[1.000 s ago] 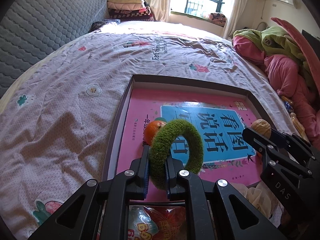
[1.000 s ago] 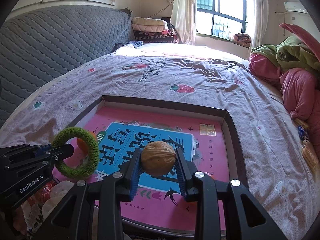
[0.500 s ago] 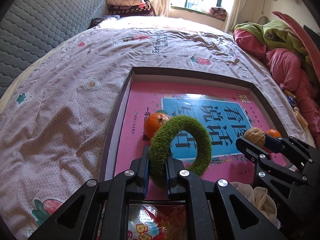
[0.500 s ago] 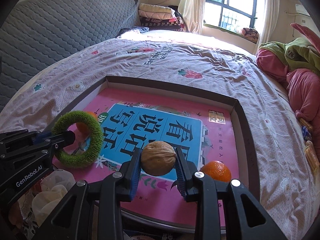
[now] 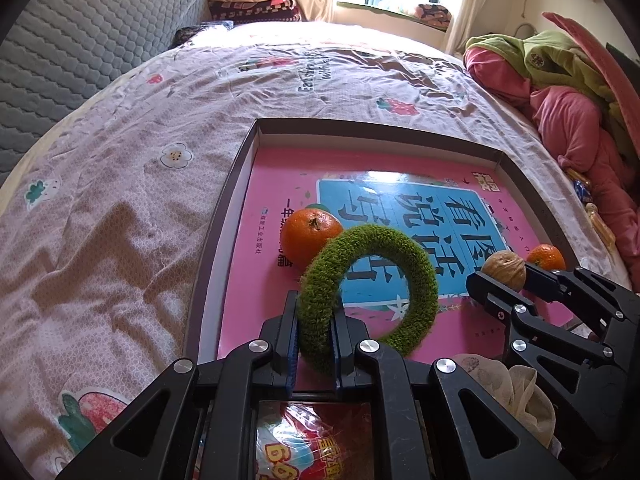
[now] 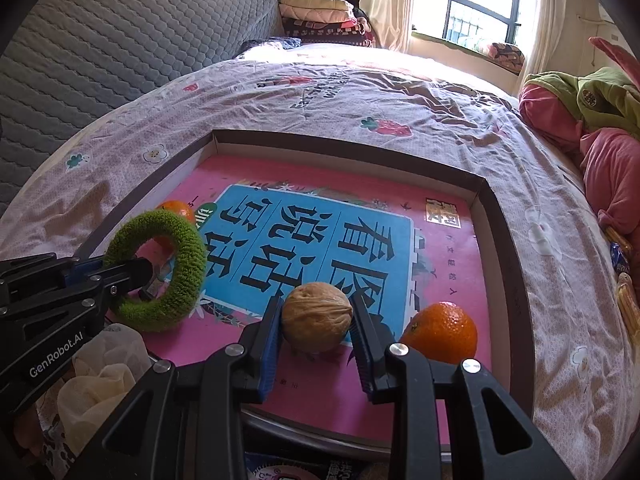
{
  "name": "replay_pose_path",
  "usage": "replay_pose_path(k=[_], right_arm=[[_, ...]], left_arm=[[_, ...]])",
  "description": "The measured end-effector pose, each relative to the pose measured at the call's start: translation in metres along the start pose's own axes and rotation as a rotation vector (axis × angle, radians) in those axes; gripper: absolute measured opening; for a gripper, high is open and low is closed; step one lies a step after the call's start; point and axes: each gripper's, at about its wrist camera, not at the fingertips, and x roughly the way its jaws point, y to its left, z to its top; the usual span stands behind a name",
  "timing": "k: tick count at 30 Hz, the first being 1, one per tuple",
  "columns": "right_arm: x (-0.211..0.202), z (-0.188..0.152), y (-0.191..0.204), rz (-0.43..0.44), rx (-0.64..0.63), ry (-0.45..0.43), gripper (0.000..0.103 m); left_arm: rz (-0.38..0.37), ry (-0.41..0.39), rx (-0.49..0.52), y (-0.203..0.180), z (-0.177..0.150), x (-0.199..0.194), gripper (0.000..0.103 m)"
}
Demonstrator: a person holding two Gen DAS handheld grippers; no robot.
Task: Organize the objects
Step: 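Lower the ring and walnut onto the pink book and open both grippers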
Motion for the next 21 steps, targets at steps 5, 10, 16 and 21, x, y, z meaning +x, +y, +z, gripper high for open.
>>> replay_pose_path(k=[5, 10, 16, 21], right_arm=[[0.0011, -0.0008, -0.0016, -0.007, 0.006, 0.008, 0.033], [0.0009, -0.0012, -0.0027, -0.008, 0.009, 0.009, 0.033], [0.0013, -0.0017, -0.0053, -0.007, 0.023, 0.014, 0.033], [0.0009, -0.001, -0.0076, 0.006, 0.042, 0.019, 0.033]], left_arm=[[0.006, 0.001, 0.002, -0.0017, -0.0012, 0.0019, 0.013], [0.033, -0.005, 0.014, -0.0051, -0.0009, 0.0033, 0.013], [0.043, 0.001, 0.009, -0.0057, 0.0007, 0.0064, 0.017], [0.043, 0.003, 0.003, -0.005, 0.0012, 0.0069, 0.021]])
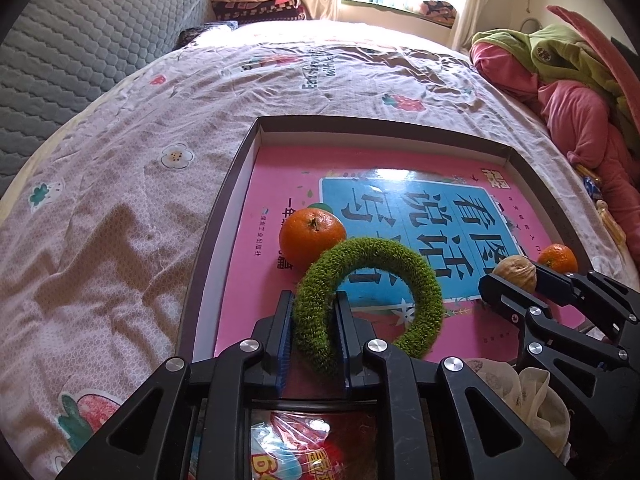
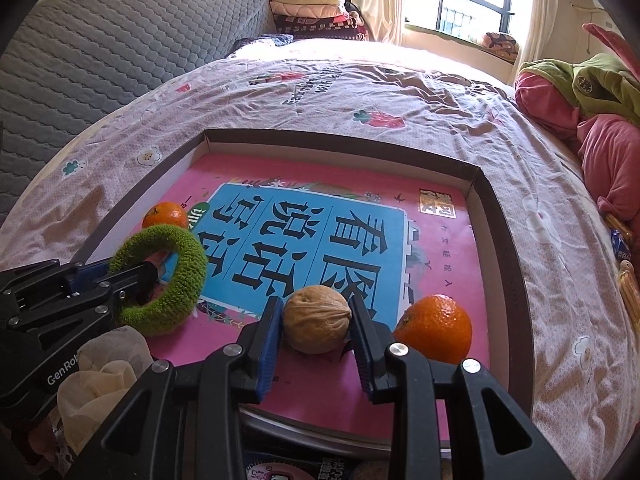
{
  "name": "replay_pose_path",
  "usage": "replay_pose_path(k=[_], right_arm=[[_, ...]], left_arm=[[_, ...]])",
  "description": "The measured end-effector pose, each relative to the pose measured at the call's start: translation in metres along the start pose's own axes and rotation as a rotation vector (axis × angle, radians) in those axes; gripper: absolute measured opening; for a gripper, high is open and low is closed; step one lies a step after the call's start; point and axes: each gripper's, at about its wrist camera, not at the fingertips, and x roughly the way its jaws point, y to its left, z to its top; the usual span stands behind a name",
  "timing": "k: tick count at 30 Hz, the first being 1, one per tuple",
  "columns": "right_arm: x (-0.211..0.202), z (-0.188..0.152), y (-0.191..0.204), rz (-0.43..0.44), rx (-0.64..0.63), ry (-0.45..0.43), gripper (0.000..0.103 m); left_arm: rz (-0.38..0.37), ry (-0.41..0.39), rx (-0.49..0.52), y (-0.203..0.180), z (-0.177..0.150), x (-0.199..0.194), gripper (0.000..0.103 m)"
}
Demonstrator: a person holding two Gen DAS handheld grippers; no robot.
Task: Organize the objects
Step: 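Lower the ring and walnut onto the pink book and open both grippers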
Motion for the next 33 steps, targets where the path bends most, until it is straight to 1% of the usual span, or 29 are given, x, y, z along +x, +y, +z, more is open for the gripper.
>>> replay_pose_path(k=[1, 3, 5, 6, 11, 20, 27, 31, 33], right_arm=[[0.0, 0.0, 0.0, 0.001, 0.004, 0.0, 0.033], [-0.001, 0.0, -0.001, 0.006, 0.01, -0.001, 0.033], [-0.002, 0.001, -0.003, 0.004, 0.016, -0.005, 0.034], [-0.003, 0.001, -0.004, 0.007, 0.02, -0.007, 0.035], [-0.006, 0.002, -0.007, 0.007, 0.036, -0.025, 0.041], [-0.011, 0.004, -0.012, 0.005, 0.055, -0.04, 0.044], [-0.02, 0.005, -0.016, 0.003, 0.068, -0.069, 0.049], [-0.025, 0.007, -0.014, 0.004, 0.067, -0.088, 0.052], [-0.029, 0.008, -0.013, 0.005, 0.064, -0.105, 0.053]], left_arm=[[0.0, 0.003, 0.001, 0.0, 0.0, 0.0, 0.021], [0.005, 0.0, 0.0, 0.001, 0.0, 0.0, 0.026], [0.015, -0.002, -0.003, 0.003, 0.0, 0.0, 0.039], [0.018, -0.002, -0.007, 0.004, 0.0, 0.001, 0.041], [0.016, -0.001, -0.012, 0.006, 0.001, 0.001, 0.042], [0.005, -0.018, -0.04, 0.012, 0.002, -0.006, 0.043], [-0.008, -0.065, -0.063, 0.015, 0.004, -0.017, 0.044], [-0.02, -0.105, -0.08, 0.017, 0.006, -0.027, 0.05], [-0.023, -0.111, -0.082, 0.019, 0.006, -0.029, 0.05]])
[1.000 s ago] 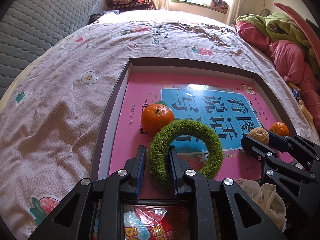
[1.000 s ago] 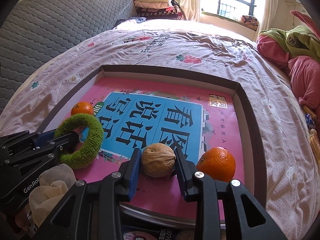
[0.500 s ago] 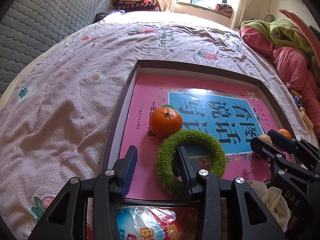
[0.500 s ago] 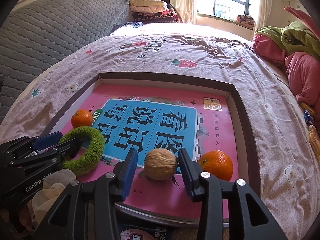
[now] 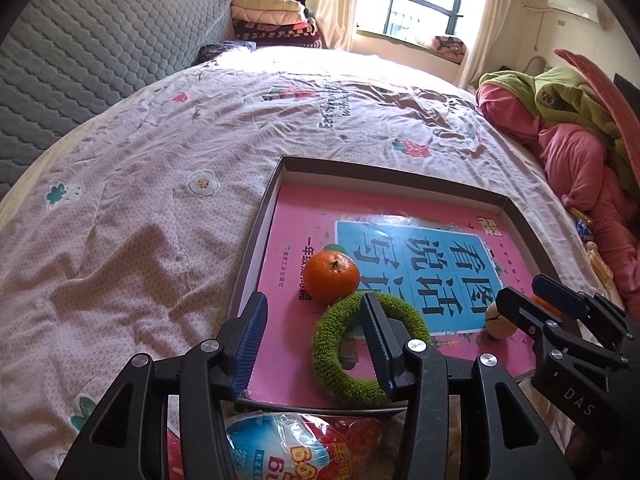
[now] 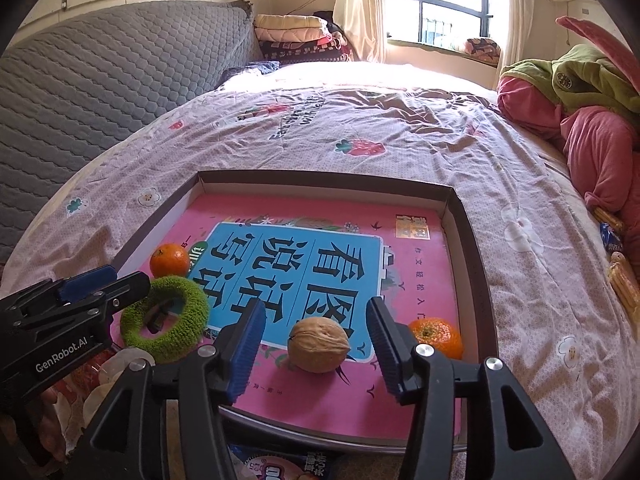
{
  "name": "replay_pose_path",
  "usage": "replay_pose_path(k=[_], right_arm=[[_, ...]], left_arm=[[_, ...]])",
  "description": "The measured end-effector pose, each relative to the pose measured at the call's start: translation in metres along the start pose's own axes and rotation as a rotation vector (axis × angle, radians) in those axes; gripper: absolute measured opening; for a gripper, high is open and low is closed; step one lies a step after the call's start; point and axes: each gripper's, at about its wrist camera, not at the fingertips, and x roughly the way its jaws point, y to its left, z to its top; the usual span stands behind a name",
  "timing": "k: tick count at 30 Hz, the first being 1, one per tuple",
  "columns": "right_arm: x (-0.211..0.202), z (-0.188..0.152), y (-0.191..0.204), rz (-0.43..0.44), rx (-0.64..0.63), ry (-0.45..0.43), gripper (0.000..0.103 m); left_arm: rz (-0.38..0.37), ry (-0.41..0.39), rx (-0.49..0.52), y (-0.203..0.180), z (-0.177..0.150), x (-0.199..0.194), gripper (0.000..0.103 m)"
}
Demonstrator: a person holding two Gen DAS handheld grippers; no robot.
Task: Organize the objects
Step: 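Lower the ring and walnut onto the pink book and open both grippers, then withdraw both grippers from the tray toward the items beside it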
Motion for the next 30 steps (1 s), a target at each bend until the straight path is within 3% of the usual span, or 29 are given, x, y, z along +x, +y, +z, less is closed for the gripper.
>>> replay_pose_path(k=[13, 30], right_arm=[[-0.034, 0.011, 0.007, 0.048, -0.007, -0.142, 0.063], [-0.061, 0.011, 0.006, 0.061, 0.0, -0.22, 0.067]], left_arm=[[-0.008, -0.13, 0.012, -0.002, 0.004, -0.033, 0.057], [-0.015, -0.163, 0.048, -0.005, 0.0, -0.053, 0.059]])
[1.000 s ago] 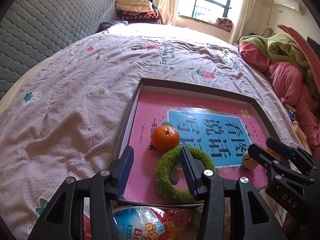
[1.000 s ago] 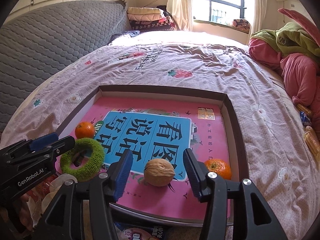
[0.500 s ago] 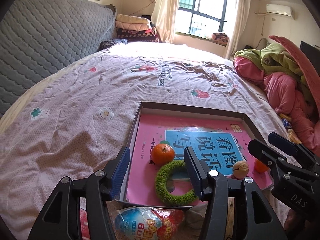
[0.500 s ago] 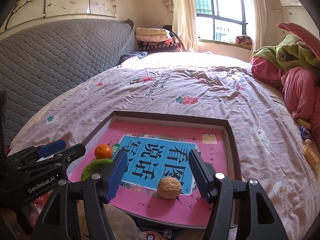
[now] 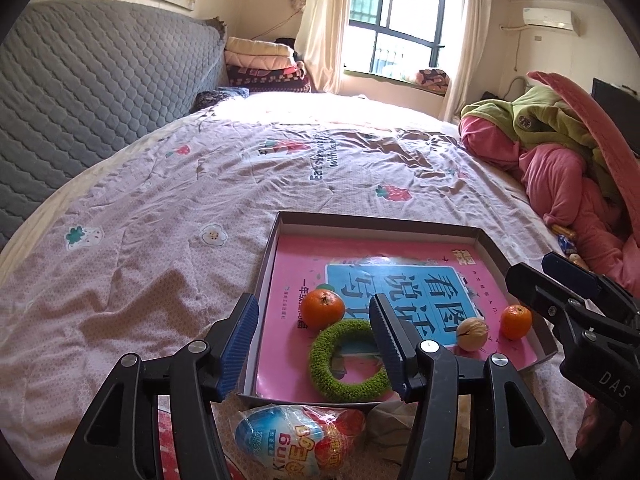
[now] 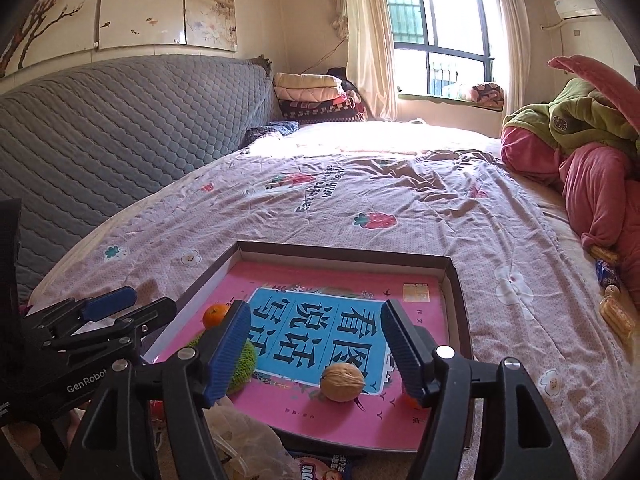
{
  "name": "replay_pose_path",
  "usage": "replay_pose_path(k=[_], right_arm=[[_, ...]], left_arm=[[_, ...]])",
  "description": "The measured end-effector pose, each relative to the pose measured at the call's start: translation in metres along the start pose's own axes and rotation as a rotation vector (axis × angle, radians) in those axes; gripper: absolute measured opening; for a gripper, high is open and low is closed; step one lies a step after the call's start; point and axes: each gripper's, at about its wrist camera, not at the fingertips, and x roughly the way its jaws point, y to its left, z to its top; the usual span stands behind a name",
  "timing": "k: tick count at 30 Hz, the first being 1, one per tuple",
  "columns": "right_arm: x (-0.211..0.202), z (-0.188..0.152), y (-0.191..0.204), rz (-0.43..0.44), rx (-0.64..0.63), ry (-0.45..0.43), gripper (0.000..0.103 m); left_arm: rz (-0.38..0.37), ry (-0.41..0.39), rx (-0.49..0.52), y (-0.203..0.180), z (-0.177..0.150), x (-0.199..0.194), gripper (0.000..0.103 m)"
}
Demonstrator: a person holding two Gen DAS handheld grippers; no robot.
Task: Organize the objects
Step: 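Withdraw both grippers from the tray toward the items beside it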
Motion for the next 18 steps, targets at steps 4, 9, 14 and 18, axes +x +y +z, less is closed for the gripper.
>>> replay_pose_path(k=[4, 9, 14, 18], right_arm=[[-0.009, 0.002, -0.003, -0.002, 0.006, -0.024, 0.068], [-0.02, 0.004, -0.006, 0.002, 0.013, -0.047, 0.07], [-0.03, 0.002, -0.006, 0.001, 0.011, -0.067, 0.071], [-0.039, 0.0, -0.003, 0.014, 0.002, -0.076, 0.071]], left_arm=[[-0.007, -0.014, 0.011, -0.003, -0.001, -0.006, 0.059], [-0.01, -0.041, 0.004, -0.003, -0.002, -0.016, 0.06], [-0.015, -0.059, 0.028, -0.009, -0.006, -0.025, 0.064], [-0.031, -0.061, 0.036, -0.012, -0.009, -0.029, 0.064]])
